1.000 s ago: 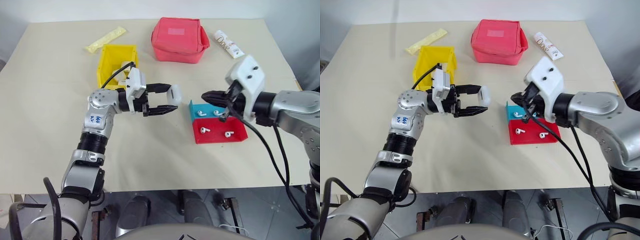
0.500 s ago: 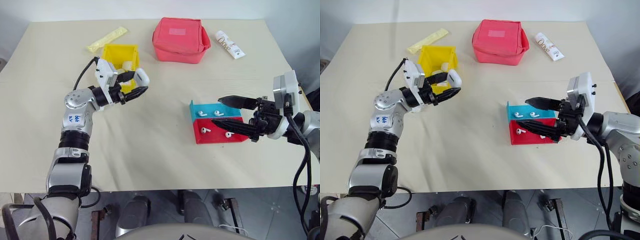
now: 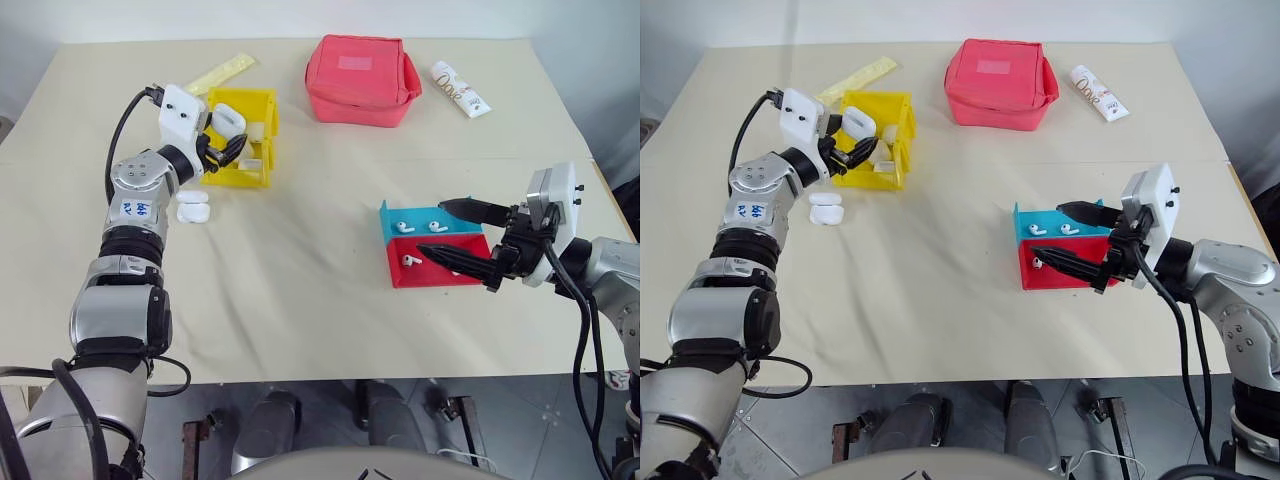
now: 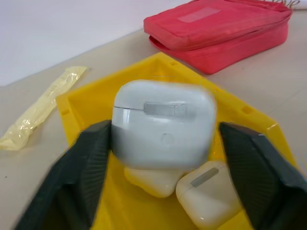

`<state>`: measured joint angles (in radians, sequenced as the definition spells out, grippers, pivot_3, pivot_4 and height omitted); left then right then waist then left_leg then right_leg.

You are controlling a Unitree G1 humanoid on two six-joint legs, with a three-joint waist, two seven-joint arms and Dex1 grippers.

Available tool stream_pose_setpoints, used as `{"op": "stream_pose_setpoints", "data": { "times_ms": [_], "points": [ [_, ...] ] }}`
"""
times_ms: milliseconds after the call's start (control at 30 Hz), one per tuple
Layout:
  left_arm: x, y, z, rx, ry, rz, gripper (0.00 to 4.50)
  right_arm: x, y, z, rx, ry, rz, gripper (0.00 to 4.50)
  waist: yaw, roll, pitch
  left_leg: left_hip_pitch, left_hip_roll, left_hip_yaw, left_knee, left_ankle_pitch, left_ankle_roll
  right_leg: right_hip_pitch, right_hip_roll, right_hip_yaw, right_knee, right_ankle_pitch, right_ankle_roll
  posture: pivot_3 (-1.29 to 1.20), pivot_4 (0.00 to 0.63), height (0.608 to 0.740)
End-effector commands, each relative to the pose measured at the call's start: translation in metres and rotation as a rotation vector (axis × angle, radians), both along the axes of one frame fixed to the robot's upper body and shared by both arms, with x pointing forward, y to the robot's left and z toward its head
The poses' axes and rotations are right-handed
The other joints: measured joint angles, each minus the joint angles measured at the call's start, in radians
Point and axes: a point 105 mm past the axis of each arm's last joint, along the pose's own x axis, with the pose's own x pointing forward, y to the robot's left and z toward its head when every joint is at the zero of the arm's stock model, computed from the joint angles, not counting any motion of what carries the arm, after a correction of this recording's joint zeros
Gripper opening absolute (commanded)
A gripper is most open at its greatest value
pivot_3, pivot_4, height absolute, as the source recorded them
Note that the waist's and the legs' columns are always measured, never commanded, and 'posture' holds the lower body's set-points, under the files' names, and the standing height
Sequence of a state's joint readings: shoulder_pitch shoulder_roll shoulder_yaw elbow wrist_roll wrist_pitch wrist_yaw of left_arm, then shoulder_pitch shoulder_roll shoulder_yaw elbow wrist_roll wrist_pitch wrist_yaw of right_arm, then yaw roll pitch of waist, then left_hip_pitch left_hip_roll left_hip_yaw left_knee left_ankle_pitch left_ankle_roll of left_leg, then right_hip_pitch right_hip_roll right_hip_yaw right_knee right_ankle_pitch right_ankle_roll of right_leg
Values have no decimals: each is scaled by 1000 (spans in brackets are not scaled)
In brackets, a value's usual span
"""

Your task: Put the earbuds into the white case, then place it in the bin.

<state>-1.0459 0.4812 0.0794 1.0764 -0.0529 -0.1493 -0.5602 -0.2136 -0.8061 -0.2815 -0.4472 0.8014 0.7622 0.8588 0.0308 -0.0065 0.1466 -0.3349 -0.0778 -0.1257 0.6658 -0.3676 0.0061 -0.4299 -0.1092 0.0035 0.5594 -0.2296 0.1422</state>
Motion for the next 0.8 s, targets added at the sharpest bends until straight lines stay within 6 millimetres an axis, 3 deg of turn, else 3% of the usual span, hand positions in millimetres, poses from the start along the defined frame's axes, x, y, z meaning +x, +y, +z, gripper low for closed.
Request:
{"op": "stream_pose_setpoints", "data": {
  "times_ms": [33,200,400,500,667,800],
  "points": [
    [-13,-8,31,10,-155,-134,4484,-2,-1,14,-5,-59,21,4500,-1,0,0,0,0,0,0,0,0,0,0,0,0,0,0,0,150,740],
    [-58,-10,38,8,-265,-389,4484,2,-5,16,-22,-49,79,4500,-10,1,0,0,1,1,0,0,0,0,-1,0,0,0,0,0,150,740],
    [-106,0,12,-23,-76,-568,4484,10,-16,8,-67,-12,146,4500,-13,1,0,1,2,1,-1,0,0,-1,0,1,0,0,-1,0,150,740],
    [-133,21,-5,-38,0,-591,4484,17,-32,-11,-102,43,130,4500,2,1,0,0,1,0,1,-1,1,1,-1,-1,0,0,-1,0,150,740],
    [-150,48,-25,-34,86,-547,4484,20,-63,-41,-230,125,118,4500,-5,3,0,2,1,3,0,-2,2,1,-1,0,0,-1,-1,0,150,740],
    [-150,52,-26,-52,75,-530,4484,24,-82,-47,-250,144,94,4500,-4,3,0,2,1,2,1,-2,2,1,-1,-1,0,-1,-1,0,150,740]
  ]
}}
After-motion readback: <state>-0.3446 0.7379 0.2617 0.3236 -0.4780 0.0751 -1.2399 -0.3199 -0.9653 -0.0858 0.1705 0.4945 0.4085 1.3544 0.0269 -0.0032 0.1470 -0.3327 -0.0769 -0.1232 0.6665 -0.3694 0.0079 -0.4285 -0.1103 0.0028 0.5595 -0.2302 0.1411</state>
